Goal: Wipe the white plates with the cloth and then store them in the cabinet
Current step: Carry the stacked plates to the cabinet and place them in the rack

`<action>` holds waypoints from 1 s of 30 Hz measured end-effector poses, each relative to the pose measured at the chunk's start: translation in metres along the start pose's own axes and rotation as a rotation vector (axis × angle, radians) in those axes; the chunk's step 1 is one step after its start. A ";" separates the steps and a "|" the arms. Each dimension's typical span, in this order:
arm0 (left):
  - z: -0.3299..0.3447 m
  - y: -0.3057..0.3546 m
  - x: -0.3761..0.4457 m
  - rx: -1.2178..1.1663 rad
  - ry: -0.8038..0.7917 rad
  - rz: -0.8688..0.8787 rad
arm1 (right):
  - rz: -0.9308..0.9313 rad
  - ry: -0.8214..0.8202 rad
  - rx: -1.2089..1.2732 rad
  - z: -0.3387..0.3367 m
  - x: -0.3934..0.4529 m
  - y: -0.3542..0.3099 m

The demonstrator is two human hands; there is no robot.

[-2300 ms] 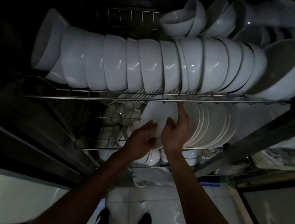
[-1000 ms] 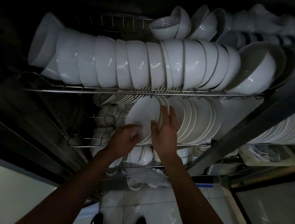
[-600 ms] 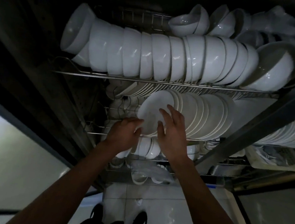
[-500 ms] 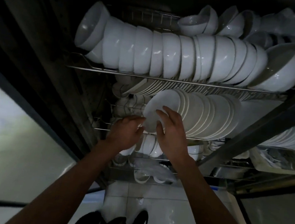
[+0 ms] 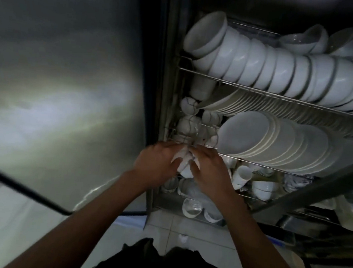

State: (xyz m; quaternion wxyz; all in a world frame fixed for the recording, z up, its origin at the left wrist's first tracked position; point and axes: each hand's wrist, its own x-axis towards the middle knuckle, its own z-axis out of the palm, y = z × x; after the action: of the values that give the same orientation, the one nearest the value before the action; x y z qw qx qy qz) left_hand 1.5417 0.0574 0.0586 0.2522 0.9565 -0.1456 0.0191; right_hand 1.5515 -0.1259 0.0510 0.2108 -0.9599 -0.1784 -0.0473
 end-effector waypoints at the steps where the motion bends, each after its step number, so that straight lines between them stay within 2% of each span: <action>1: -0.006 -0.006 -0.011 -0.004 0.009 -0.018 | -0.011 -0.007 0.009 0.004 0.000 -0.011; 14: -0.081 -0.109 -0.155 0.136 0.227 -0.332 | -0.318 -0.289 0.121 0.074 0.012 -0.170; 22: -0.134 -0.165 -0.233 0.177 0.338 -0.601 | -0.590 -0.363 0.080 0.110 0.046 -0.276; 30: -0.187 -0.222 -0.307 0.214 0.507 -0.895 | -0.850 -0.513 0.089 0.147 0.093 -0.396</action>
State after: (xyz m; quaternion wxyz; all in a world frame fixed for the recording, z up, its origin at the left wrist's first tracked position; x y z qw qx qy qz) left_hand 1.3192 0.4154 0.0815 0.1638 0.9108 0.3457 0.1553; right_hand 1.4969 0.3014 0.0861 0.1630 -0.7730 -0.6021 0.1161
